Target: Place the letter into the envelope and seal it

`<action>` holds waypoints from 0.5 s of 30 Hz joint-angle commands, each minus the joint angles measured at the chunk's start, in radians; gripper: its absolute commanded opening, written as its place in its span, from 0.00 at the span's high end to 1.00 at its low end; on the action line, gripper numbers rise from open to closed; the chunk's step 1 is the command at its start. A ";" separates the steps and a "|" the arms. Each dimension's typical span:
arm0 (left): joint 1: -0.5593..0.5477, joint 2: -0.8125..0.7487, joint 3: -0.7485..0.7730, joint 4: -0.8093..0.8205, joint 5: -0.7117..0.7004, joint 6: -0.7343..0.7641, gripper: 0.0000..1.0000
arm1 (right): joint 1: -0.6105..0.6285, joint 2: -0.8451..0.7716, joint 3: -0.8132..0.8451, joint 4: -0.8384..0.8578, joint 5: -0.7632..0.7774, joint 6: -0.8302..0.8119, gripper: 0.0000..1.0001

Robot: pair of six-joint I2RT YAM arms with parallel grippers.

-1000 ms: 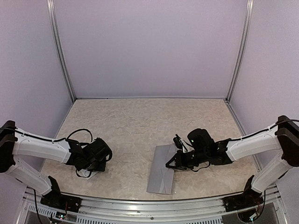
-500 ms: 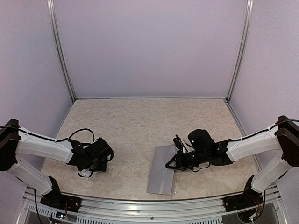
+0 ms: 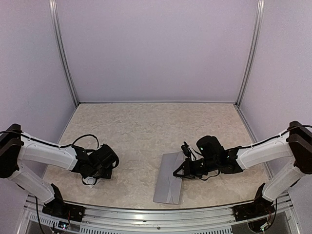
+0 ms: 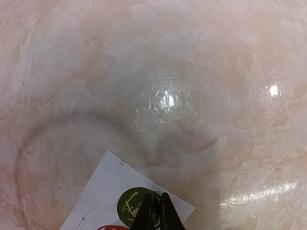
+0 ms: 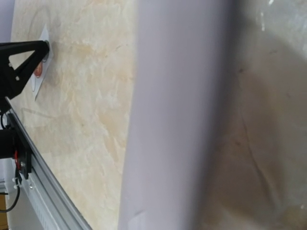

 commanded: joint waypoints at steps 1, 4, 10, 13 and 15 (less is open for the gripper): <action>0.008 0.000 0.005 -0.005 -0.022 -0.010 0.98 | -0.002 0.001 -0.018 0.014 -0.004 0.003 1.00; 0.008 -0.020 0.009 -0.023 -0.041 -0.019 1.00 | -0.002 -0.002 -0.018 0.016 -0.005 0.003 1.00; 0.008 -0.065 0.017 -0.072 -0.079 -0.044 1.00 | -0.001 -0.008 -0.019 0.015 -0.003 0.004 1.00; 0.008 -0.093 0.014 -0.087 -0.079 -0.052 1.00 | -0.001 -0.011 -0.021 0.011 0.000 0.004 1.00; 0.008 -0.117 0.011 -0.090 -0.064 -0.056 1.00 | -0.001 -0.014 -0.021 0.010 0.001 0.004 1.00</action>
